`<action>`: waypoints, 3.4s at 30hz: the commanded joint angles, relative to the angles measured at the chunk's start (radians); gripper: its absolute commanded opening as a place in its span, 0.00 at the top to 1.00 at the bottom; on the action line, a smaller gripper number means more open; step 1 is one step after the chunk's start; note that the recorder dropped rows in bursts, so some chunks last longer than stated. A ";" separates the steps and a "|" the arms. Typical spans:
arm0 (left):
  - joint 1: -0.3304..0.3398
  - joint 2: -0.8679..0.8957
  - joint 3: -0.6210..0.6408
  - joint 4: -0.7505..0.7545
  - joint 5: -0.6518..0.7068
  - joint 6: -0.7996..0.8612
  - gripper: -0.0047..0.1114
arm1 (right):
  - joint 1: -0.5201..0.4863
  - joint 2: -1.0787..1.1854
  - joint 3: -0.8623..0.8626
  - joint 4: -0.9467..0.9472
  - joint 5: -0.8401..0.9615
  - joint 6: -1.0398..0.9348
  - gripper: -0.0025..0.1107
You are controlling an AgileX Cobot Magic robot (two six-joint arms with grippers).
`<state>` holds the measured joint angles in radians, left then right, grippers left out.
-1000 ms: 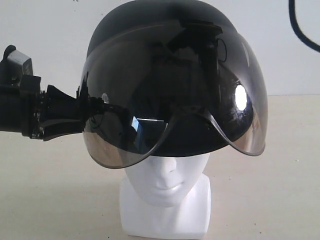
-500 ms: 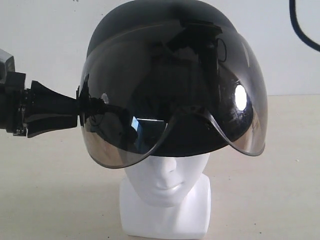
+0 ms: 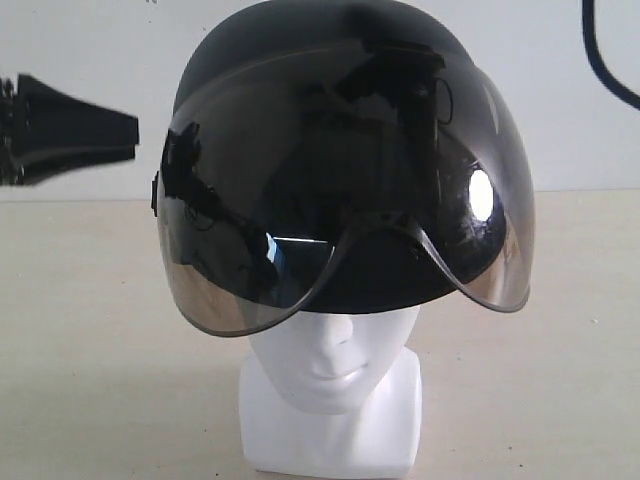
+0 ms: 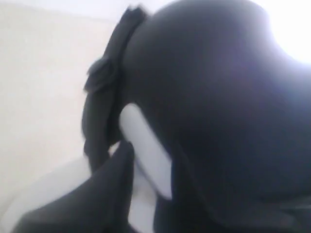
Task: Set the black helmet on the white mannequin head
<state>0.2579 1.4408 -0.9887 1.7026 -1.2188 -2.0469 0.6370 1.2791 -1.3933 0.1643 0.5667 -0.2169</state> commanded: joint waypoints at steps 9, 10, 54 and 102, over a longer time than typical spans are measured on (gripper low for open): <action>-0.055 -0.011 -0.409 -0.142 -0.002 0.035 0.92 | 0.001 -0.024 -0.006 -0.005 0.035 -0.080 0.98; -0.073 -0.004 -0.437 -0.134 -0.002 0.035 0.92 | 0.001 -0.024 -0.006 0.016 0.035 -0.091 0.98; -0.523 0.351 -0.706 0.042 -0.002 0.008 0.92 | 0.001 -0.064 -0.002 0.250 0.309 -0.263 0.98; -0.234 0.039 -0.692 0.042 -0.002 0.002 0.92 | 0.001 -0.626 0.252 -0.641 0.320 0.524 0.98</action>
<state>-0.0176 1.5372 -1.7012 1.7474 -1.2184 -2.0546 0.6396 0.7112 -1.2199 -0.2966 0.8708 0.0898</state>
